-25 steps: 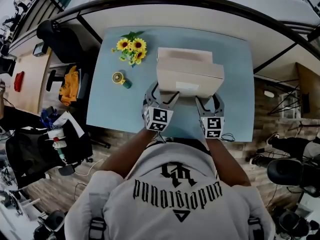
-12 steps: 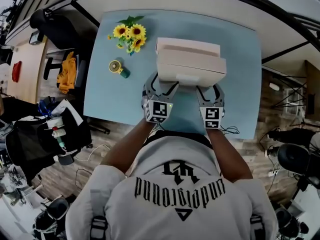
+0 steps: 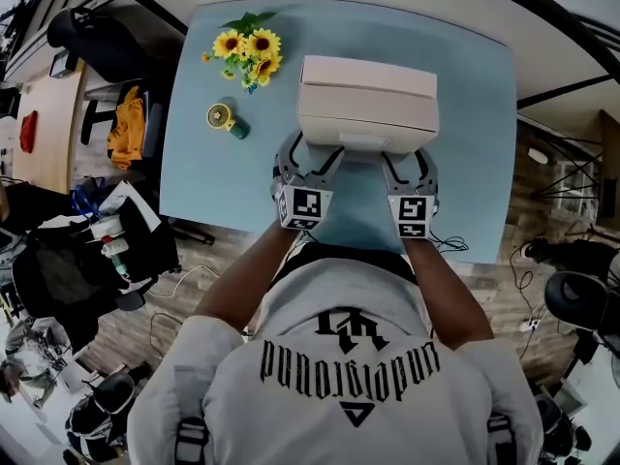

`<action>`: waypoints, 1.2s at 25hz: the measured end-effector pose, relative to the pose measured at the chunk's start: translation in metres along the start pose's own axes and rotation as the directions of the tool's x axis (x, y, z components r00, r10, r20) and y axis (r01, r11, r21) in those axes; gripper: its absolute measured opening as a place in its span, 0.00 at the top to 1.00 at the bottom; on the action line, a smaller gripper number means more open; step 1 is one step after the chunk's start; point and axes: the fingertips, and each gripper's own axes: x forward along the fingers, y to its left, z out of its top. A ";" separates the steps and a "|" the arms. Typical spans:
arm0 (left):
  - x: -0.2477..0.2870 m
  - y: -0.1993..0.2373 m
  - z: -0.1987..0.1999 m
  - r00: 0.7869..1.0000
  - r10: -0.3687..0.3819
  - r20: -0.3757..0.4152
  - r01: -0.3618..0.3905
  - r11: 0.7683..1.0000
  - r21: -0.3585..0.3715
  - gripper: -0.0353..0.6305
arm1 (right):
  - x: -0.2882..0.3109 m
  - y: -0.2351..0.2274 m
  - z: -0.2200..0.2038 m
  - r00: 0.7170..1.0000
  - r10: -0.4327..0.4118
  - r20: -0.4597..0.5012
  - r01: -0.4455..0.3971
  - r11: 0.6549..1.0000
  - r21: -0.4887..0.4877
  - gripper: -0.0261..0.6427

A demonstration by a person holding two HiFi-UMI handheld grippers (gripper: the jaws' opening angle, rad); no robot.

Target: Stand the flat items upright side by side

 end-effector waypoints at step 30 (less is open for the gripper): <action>0.021 0.010 -0.017 0.999 0.016 0.034 -0.020 0.993 0.117 0.37 | 0.025 -0.011 -0.011 0.996 -0.090 -0.008 0.088 0.989 -0.122 0.53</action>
